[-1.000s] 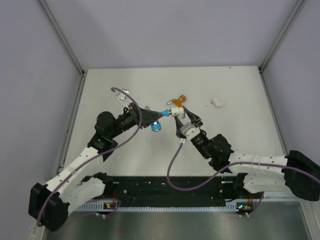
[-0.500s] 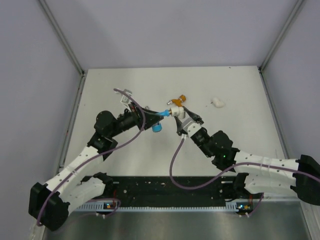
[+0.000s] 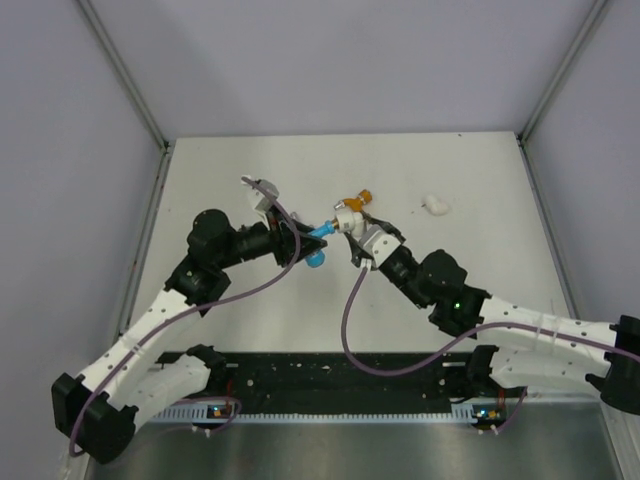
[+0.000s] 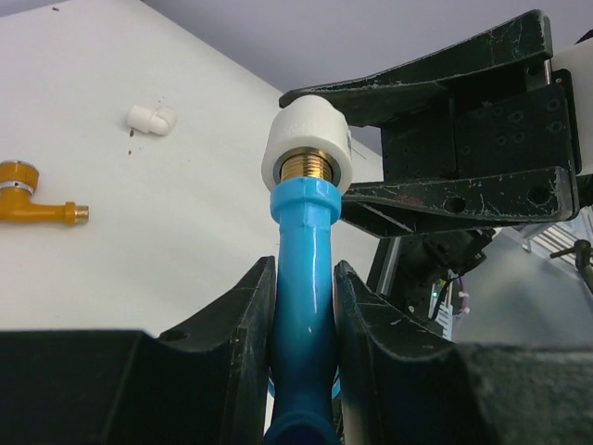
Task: Install the water faucets
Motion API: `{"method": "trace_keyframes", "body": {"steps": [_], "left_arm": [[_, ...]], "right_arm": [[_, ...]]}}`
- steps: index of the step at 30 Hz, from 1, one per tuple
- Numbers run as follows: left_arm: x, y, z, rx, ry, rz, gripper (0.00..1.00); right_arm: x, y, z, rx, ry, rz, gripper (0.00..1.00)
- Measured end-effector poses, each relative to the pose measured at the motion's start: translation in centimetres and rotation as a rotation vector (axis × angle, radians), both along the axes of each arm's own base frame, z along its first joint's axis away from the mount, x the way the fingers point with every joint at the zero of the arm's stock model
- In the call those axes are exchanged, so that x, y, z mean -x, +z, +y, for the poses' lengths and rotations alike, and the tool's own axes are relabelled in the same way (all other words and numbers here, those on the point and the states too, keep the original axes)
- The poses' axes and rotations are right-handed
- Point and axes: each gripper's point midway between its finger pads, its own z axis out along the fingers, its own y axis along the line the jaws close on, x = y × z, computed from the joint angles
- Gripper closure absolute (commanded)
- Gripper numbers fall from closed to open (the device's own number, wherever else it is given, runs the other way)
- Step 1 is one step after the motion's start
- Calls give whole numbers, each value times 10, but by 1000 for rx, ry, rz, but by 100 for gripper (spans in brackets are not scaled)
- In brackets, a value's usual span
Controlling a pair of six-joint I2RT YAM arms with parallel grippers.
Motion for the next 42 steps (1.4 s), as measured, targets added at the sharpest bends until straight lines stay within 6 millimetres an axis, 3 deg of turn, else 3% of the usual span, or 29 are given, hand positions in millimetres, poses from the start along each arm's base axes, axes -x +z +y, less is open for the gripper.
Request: {"method": "trace_keyframes", "body": {"steps": [16,42], "left_arm": [[8,1,3,-108,-21,121,100],[13,6,-2,55,-56,139,100]], "right_arm": [[7,-15,-2,95,31,12,100],[18,-8,-10,43,72,11,100]]}}
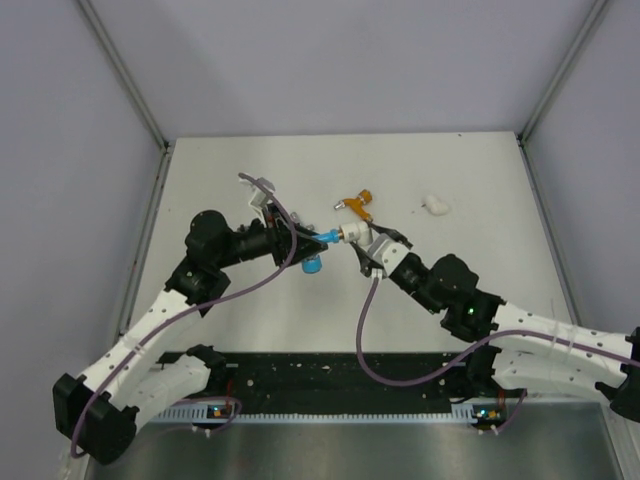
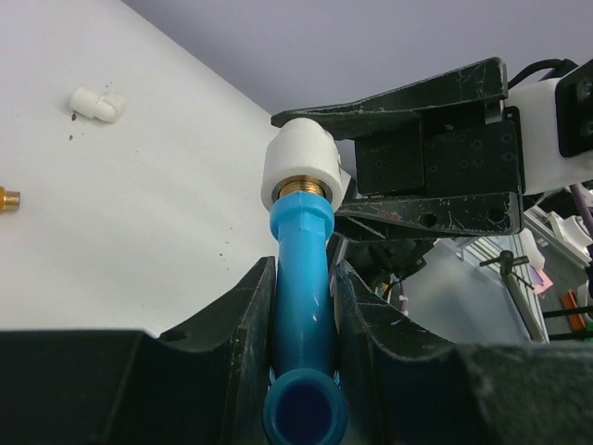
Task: Install the water faucets
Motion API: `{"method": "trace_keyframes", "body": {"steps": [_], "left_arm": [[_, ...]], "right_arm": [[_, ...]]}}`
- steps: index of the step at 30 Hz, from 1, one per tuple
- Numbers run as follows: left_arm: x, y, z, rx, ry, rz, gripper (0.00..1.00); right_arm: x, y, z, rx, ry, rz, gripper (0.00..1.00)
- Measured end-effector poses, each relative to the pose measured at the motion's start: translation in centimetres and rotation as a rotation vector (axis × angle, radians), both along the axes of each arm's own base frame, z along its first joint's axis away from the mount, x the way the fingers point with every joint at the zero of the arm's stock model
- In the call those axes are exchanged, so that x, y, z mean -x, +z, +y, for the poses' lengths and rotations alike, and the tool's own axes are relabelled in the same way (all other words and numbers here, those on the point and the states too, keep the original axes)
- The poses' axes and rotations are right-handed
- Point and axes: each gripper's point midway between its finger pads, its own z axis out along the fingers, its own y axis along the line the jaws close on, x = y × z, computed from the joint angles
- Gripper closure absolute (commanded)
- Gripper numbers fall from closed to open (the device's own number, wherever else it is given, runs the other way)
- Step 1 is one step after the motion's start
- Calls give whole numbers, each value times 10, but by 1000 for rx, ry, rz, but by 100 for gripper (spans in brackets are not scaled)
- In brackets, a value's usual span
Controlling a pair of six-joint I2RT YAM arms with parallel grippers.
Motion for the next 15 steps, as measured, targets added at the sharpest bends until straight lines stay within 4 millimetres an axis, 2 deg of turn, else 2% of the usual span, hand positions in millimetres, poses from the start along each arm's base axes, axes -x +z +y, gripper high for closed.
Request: {"method": "trace_keyframes", "body": {"steps": [6,12,15], "left_arm": [[1,1,-1,42,-17,-29,100],[3,-6,1,29,-23,-75,100],[5,-5,4,16,-16,-132,100]], "right_arm": [[0,-2,0,-5,-1,14,100],[1,-10,2,17,9,59,100],[4,-8,5,22,29,87,100]]}}
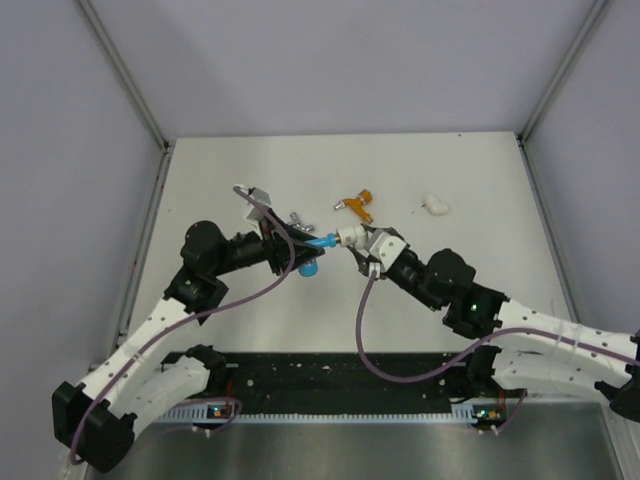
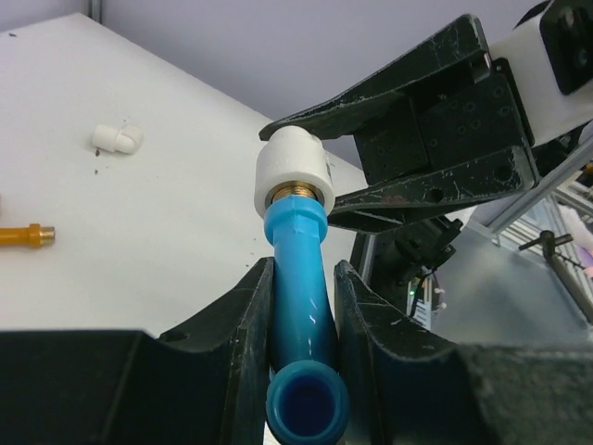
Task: Install the water faucets
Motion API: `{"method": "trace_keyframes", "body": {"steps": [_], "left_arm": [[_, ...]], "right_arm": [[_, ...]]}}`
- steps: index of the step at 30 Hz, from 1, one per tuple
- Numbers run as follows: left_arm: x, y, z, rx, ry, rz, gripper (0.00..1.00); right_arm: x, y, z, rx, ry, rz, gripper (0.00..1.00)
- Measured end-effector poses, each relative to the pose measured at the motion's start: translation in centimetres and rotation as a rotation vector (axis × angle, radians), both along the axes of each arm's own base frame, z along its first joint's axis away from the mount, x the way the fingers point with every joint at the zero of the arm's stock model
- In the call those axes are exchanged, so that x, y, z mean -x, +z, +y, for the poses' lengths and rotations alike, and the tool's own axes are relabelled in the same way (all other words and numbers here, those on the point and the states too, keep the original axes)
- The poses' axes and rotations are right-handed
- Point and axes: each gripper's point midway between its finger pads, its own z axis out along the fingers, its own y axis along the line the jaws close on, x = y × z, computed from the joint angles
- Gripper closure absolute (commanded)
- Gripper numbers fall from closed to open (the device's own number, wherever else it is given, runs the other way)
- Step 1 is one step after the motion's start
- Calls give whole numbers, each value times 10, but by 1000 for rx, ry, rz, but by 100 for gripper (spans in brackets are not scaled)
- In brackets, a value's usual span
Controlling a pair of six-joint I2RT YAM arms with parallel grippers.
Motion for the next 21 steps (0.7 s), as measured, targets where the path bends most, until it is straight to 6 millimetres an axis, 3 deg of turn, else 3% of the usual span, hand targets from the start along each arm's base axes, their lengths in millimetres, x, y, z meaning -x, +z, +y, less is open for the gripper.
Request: {"method": "trace_keyframes", "body": {"steps": [9,21], "left_arm": [[10,8,3,-44,41,-251,100],[17,-9,1,-33,42,-379,100]], "right_arm": [[8,8,5,33,41,128,100],[17,-24,1,60,147,326,100]]}}
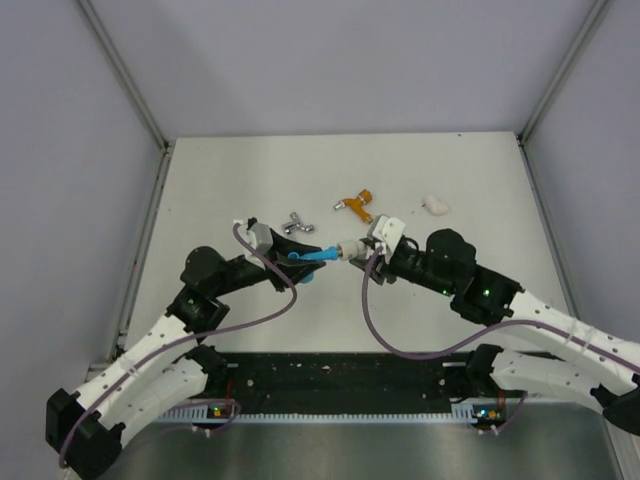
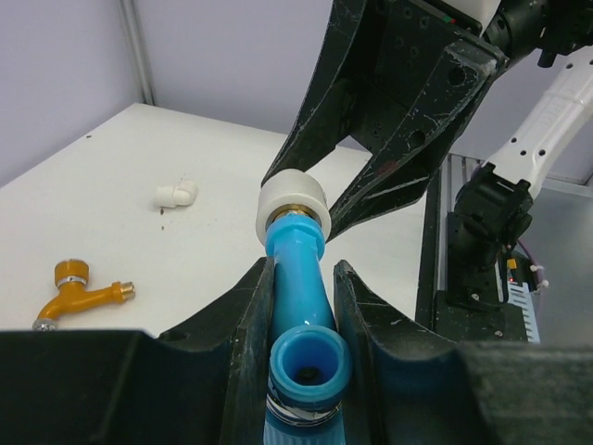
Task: Install the water faucets
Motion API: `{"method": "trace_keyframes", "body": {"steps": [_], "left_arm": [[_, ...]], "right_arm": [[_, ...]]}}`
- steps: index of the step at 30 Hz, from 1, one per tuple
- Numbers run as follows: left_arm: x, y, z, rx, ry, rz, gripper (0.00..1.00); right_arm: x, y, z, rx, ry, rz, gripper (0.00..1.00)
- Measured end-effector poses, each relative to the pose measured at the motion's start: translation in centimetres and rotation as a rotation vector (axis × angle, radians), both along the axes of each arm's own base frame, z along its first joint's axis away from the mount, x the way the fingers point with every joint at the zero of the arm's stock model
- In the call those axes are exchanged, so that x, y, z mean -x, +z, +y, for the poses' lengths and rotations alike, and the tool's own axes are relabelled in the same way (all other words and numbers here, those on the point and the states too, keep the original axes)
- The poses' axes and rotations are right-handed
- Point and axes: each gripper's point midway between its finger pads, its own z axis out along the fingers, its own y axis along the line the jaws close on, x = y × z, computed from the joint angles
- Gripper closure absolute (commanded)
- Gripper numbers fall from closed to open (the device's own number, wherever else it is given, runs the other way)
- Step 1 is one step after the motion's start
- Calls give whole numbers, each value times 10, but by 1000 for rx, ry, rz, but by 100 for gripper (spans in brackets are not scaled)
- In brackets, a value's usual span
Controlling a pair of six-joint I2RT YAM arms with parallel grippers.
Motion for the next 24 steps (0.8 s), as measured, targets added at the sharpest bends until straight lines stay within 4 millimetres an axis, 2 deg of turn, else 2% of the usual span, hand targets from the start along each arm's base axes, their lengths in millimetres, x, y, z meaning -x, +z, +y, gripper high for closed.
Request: {"method": "trace_keyframes", "body": {"steps": [7,11,16,22,24], "left_arm": [[-1,-4,-2,28,-9,11,100],[-5,-18,-2,37,8,33,100],[-23,-52,1,54,42,124,100],[-46,-99,4,86,37,322,100],[-50,-108,3,93,34,364,100]], "right_arm": [[1,-6,-3,-23,24,6,100],[-4,-21,-3,-37,24,31,100],[-15,-57,-2,-67,37,106,100],[-30,-98,1,-43,4,188,100],[-33,-110,0,-25,-12,211,100]]}}
